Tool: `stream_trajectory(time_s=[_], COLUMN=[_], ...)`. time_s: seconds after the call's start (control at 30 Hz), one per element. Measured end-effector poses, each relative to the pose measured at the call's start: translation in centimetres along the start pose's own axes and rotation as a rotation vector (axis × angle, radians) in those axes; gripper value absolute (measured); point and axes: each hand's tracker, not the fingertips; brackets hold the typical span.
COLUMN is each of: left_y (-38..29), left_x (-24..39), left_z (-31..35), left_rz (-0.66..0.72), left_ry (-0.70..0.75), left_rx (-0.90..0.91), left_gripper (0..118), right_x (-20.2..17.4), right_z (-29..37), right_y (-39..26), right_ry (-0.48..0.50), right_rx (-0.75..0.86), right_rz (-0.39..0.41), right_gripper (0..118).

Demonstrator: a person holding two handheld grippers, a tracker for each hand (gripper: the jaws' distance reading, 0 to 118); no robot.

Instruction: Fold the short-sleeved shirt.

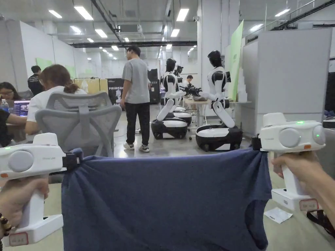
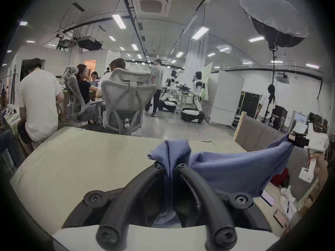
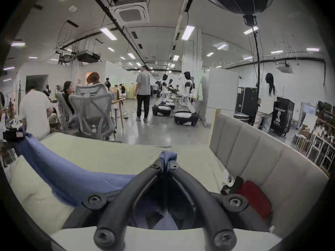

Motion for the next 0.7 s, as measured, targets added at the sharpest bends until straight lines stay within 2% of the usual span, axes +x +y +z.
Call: stream_trajectory(time_s=[0.2, 0.23, 0.4, 0.5, 0.57, 0.7], left_y=[-10.6, -13.2, -22.9, -27.8, -30.7, -34.6], left_x=[-0.8, -0.8, -0.9, -1.4, -1.7, -1.3], left_z=[10.1, 12.0, 18.1, 20.0, 20.1, 19.8], left_rz=[0.008, -0.004, -0.050, 0.006, 0.024, -0.016], left_ry=[-0.039, -0.044, -0.022, -0.015, -0.009, 0.043], left_rx=[-0.039, -0.064, -0.177, -0.260, -0.332, -0.436], left_gripper=[6, 6, 6, 6, 6, 6], right_x=[-0.1, -0.2, -0.8, -1.6, -2.2, -2.6], right_z=[11.3, 13.4, 19.2, 20.3, 20.3, 18.4], right_y=[-11.0, -13.3, -22.0, -27.4, -31.0, -36.0], right_ry=[0.059, 0.081, 0.118, 0.134, 0.133, 0.130], right_rx=[-0.057, -0.076, -0.197, -0.354, -0.450, -0.595], right_rz=[0.015, 0.038, 0.058, 0.119, 0.126, 0.167], right_gripper=[2, 2, 2, 2, 2, 3])
